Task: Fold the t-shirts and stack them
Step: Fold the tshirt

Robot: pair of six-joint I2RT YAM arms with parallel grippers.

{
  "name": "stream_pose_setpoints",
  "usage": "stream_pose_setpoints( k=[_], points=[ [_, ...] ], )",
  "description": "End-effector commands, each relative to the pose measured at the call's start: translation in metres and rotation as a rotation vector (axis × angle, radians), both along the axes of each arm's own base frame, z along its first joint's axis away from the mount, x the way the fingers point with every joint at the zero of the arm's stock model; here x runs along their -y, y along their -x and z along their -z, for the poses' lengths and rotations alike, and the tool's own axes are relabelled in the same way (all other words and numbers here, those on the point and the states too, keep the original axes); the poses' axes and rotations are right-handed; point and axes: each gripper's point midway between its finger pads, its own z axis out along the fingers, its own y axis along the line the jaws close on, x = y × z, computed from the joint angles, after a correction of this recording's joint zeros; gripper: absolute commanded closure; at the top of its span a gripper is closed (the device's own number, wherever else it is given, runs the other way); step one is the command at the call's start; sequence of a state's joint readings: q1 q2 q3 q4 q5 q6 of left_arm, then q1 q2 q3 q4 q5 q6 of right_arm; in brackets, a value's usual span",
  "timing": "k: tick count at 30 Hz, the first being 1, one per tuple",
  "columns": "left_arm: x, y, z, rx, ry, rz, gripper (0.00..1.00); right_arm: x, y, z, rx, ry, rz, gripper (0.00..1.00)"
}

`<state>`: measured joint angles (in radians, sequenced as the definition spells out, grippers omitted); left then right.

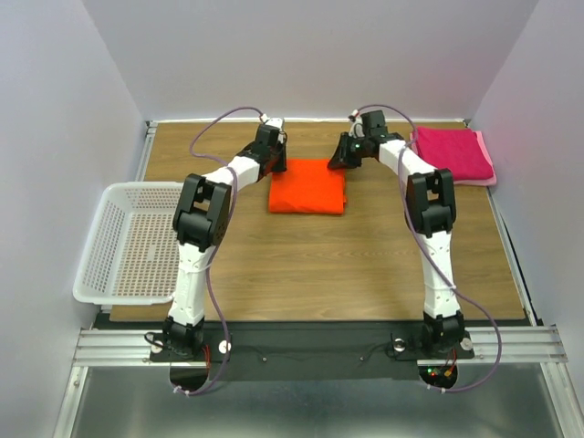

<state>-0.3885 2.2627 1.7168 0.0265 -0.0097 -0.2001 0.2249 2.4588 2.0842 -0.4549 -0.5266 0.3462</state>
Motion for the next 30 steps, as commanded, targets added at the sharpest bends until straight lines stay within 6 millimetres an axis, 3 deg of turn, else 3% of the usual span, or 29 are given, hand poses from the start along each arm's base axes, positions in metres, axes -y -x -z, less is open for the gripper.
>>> stream_pose_setpoints(
  k=[1,4,6,8,9,10,11,12,13,14,15,16,17,18,19,20,21,22,24,25,30],
  points=[
    [0.0,-0.02,-0.012,0.018,0.103,-0.012,0.6,0.027,-0.03,-0.008,0.046,-0.072,0.076,0.73],
    [0.005,-0.017,-0.008,-0.005,0.144,0.014,0.58,0.032,-0.032,-0.009,0.046,-0.082,0.086,0.73],
    [0.007,-0.015,-0.019,0.006,0.162,0.033,0.54,0.03,-0.033,-0.021,0.069,-0.095,0.074,0.73],
    [0.008,-0.01,-0.029,0.014,0.169,0.054,0.49,0.03,-0.032,-0.046,0.103,-0.111,0.067,0.72],
    [0.008,-0.008,-0.05,0.043,0.182,0.059,0.46,0.028,-0.03,-0.057,0.118,-0.117,0.064,0.71],
    [0.007,-0.001,-0.05,0.034,0.184,0.061,0.41,0.029,-0.028,-0.066,0.125,-0.125,0.067,0.7],
    [0.006,0.005,-0.077,0.069,0.209,0.069,0.39,0.027,-0.019,-0.081,0.133,-0.141,0.053,0.69],
    [0.005,0.01,-0.085,0.075,0.22,0.068,0.37,0.025,-0.014,-0.086,0.132,-0.154,0.044,0.69],
    [0.002,0.023,-0.077,0.045,0.226,0.054,0.36,0.02,-0.006,-0.093,0.132,-0.185,0.021,0.69],
    [-0.001,0.031,-0.1,0.075,0.249,0.042,0.36,0.018,0.007,-0.099,0.122,-0.198,0.017,0.68],
    [-0.003,0.039,-0.101,0.066,0.263,0.029,0.36,0.016,0.015,-0.099,0.112,-0.21,0.007,0.68],
    [-0.006,0.054,-0.086,0.02,0.264,0.023,0.36,0.01,0.023,-0.105,0.117,-0.236,-0.018,0.67],
    [-0.006,0.063,-0.1,0.028,0.302,0.015,0.36,0.006,0.032,-0.116,0.127,-0.25,-0.034,0.66],
    [-0.006,0.072,-0.1,0.018,0.313,0.015,0.36,0.004,0.04,-0.104,0.093,-0.256,-0.044,0.65],
    [-0.006,0.089,-0.082,-0.025,0.305,0.018,0.38,-0.003,0.056,-0.104,0.077,-0.275,-0.074,0.65],
    [-0.006,0.096,-0.087,-0.015,0.314,0.016,0.39,-0.005,0.071,-0.095,0.047,-0.278,-0.082,0.64],
    [-0.005,0.103,-0.082,-0.023,0.311,0.019,0.41,-0.007,0.071,-0.103,0.069,-0.285,-0.09,0.64],
    [-0.003,0.11,-0.076,-0.036,0.308,0.025,0.44,-0.01,0.085,-0.084,0.018,-0.282,-0.095,0.64],
    [-0.007,0.125,-0.05,-0.09,0.293,0.016,0.48,-0.014,0.095,-0.074,0.0,-0.303,-0.113,0.64],
    [-0.009,0.134,-0.035,-0.124,0.282,0.008,0.51,-0.014,0.104,-0.06,-0.025,-0.309,-0.113,0.64],
    [-0.024,0.143,0.007,-0.187,0.228,-0.058,0.63,-0.01,0.118,-0.012,-0.078,-0.283,-0.121,0.66]
  ],
)
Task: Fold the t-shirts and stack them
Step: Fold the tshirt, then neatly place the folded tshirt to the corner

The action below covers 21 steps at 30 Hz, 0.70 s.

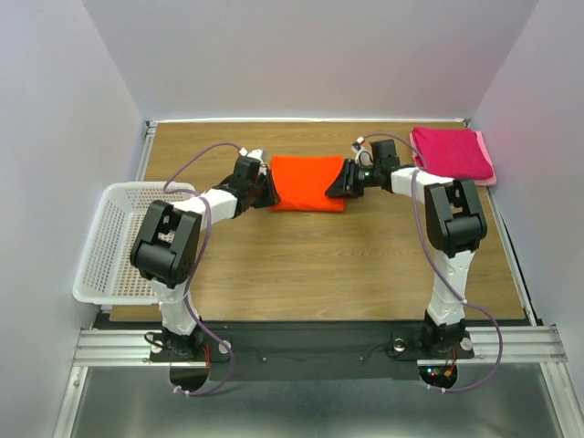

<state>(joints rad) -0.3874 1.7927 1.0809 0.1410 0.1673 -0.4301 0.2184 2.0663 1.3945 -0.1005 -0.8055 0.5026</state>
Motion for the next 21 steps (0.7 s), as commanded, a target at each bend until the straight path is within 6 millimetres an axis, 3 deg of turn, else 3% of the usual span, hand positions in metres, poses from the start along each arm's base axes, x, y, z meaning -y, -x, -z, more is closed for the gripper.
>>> stream_pose_setpoints(
  k=[1,2,5,9,10,13,16,18,19,20,21],
  points=[
    [-0.01,0.004,0.025,-0.049,-0.019,-0.062,0.64,0.004,0.001,0.026,0.014,-0.004,-0.013,0.66],
    [-0.013,0.006,0.033,-0.068,-0.028,-0.08,0.66,0.007,0.003,0.038,0.002,0.004,-0.002,0.68],
    [-0.017,0.017,0.044,-0.122,-0.013,-0.121,0.7,0.015,0.005,0.045,-0.001,0.023,0.036,0.7],
    [-0.025,0.03,0.037,-0.122,-0.011,-0.147,0.71,0.02,0.004,0.024,0.047,0.033,0.059,0.7],
    [-0.028,0.034,0.036,-0.122,-0.015,-0.15,0.71,0.019,0.001,0.006,0.084,0.023,0.063,0.7],
    [-0.033,0.032,0.008,-0.053,-0.025,-0.145,0.63,0.016,-0.013,-0.033,0.17,0.001,0.076,0.69],
    [-0.036,0.013,-0.031,0.056,-0.043,-0.158,0.59,0.017,-0.033,-0.056,0.215,-0.008,0.113,0.69],
    [-0.031,-0.01,-0.058,0.127,-0.039,-0.147,0.57,0.018,-0.055,-0.071,0.257,-0.001,0.16,0.68],
    [-0.026,-0.026,-0.08,0.18,-0.027,-0.144,0.57,0.018,-0.064,-0.062,0.238,0.003,0.179,0.68],
    [-0.024,-0.037,-0.077,0.176,-0.032,-0.146,0.57,0.018,-0.079,-0.075,0.274,-0.002,0.199,0.68],
    [-0.021,-0.047,-0.082,0.191,-0.028,-0.145,0.57,0.018,-0.086,-0.074,0.271,-0.004,0.211,0.68]
  ],
)
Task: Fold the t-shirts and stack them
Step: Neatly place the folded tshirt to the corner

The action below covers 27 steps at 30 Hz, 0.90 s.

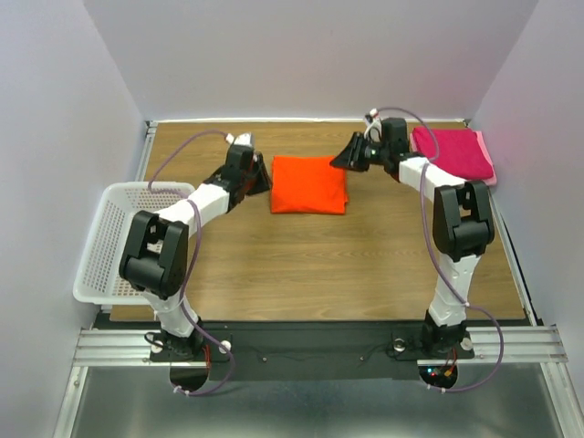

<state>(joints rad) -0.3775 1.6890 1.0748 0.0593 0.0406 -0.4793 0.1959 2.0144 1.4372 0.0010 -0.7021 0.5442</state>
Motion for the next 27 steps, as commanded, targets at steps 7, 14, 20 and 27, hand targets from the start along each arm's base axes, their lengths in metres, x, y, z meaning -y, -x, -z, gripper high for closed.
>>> stream_pose_setpoints(
  k=[7,14,20,27],
  points=[
    [0.037,-0.122,-0.058,0.223,0.016,0.028,0.57,0.007,-0.097,-0.015,0.092,-0.029,0.168,0.68],
    [0.043,-0.15,0.008,0.116,0.041,0.005,0.58,0.022,-0.106,0.045,-0.022,-0.011,0.222,0.68],
    [0.027,-0.149,0.021,0.098,0.016,-0.02,0.58,0.05,-0.096,0.081,-0.075,0.053,0.275,0.68],
    [0.018,-0.129,-0.033,0.201,-0.06,0.012,0.4,0.067,-0.084,0.009,0.062,0.099,0.299,0.51]
  ],
)
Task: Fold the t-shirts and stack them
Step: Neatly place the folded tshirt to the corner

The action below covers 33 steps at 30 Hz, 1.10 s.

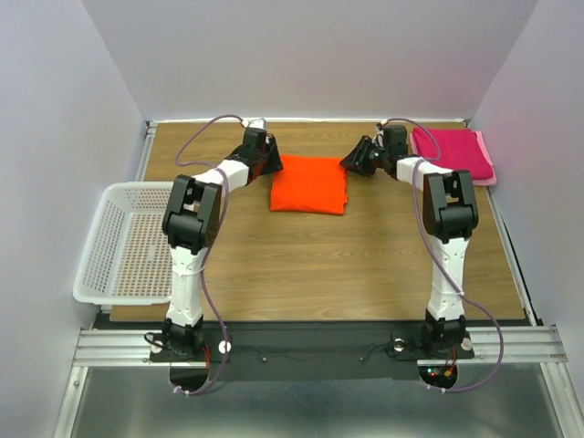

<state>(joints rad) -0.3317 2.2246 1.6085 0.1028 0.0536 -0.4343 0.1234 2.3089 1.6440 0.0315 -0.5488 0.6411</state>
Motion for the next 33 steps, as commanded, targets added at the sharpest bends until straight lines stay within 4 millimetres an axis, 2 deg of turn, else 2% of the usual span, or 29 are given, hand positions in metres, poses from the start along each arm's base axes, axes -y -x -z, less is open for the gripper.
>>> stream_pose_setpoints(
  k=[1,2,3,4,5,7,8,9,10,11,12,14,15,20,26,33],
  points=[
    [-0.008,0.013,-0.088,0.174,-0.084,0.016,0.36,0.027,-0.002,-0.082,0.184,0.101,0.06,0.47],
    [-0.012,0.021,-0.088,0.183,-0.142,0.011,0.29,0.033,0.007,-0.082,0.167,0.14,0.059,0.42],
    [-0.013,0.029,-0.107,0.232,-0.202,0.035,0.26,0.041,0.011,-0.1,0.191,0.177,0.094,0.31],
    [0.008,0.044,-0.113,0.257,-0.245,0.087,0.24,0.047,0.02,-0.097,0.17,0.206,0.11,0.26],
    [0.004,0.054,-0.12,0.273,-0.308,0.076,0.2,0.053,0.032,-0.09,0.132,0.246,0.114,0.22],
    [0.02,0.072,-0.126,0.309,-0.424,0.14,0.18,0.073,0.045,-0.103,0.129,0.325,0.184,0.1],
    [0.044,0.089,-0.125,0.323,-0.454,0.197,0.18,0.084,0.063,-0.087,0.054,0.375,0.198,0.06],
    [0.047,0.097,-0.129,0.335,-0.508,0.209,0.19,0.099,0.07,-0.083,0.028,0.437,0.251,0.01],
    [0.055,0.104,-0.127,0.339,-0.538,0.236,0.18,0.107,0.079,-0.078,-0.003,0.468,0.274,0.0],
    [0.065,0.112,-0.126,0.351,-0.582,0.282,0.19,0.119,0.096,-0.076,-0.047,0.495,0.294,0.0],
    [0.083,0.125,-0.124,0.361,-0.608,0.321,0.19,0.126,0.106,-0.072,-0.073,0.508,0.31,0.0],
    [0.102,0.138,-0.119,0.376,-0.647,0.37,0.23,0.138,0.124,-0.071,-0.118,0.511,0.342,0.0],
    [0.118,0.147,-0.11,0.379,-0.672,0.403,0.25,0.14,0.137,-0.07,-0.136,0.501,0.356,0.0],
    [0.164,0.165,-0.084,0.376,-0.705,0.499,0.31,0.148,0.177,-0.064,-0.193,0.506,0.41,0.0],
    [0.195,0.172,-0.048,0.365,-0.767,0.576,0.34,0.144,0.207,-0.065,-0.199,0.466,0.414,0.0],
    [0.213,0.178,-0.026,0.356,-0.778,0.63,0.34,0.144,0.22,-0.074,-0.171,0.455,0.421,0.0]
  ],
)
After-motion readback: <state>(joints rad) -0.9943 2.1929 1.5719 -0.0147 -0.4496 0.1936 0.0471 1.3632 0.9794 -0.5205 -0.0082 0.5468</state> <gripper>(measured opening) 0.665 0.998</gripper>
